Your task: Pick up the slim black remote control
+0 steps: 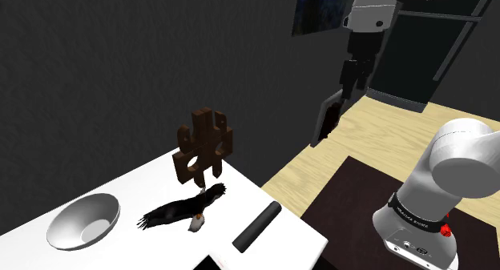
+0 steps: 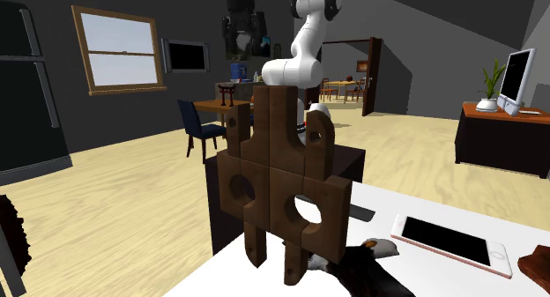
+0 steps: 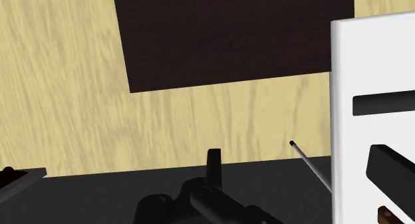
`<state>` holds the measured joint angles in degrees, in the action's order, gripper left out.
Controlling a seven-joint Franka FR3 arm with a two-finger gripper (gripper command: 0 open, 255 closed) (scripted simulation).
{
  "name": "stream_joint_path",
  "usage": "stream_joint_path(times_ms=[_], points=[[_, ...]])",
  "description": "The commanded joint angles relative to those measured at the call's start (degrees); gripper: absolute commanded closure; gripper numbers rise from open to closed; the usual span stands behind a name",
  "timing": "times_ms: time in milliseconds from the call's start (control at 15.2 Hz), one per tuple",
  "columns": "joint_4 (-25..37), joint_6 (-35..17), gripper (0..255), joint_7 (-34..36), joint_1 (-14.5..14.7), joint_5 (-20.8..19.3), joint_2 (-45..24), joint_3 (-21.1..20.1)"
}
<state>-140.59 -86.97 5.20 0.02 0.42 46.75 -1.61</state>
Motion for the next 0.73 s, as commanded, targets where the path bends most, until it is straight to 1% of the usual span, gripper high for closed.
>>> stream_joint_path(times_ms=[0, 330, 660], points=[[0.0, 0.0, 0, 0.0, 0.0, 0.0, 0.0, 0.0], [-9.1, -4.1, 0, 13.2, -1.1, 7.1, 5.0, -5.5], [-16.4, -9.5, 0, 26.6, -0.9, 15.8, 7.8, -12.4]])
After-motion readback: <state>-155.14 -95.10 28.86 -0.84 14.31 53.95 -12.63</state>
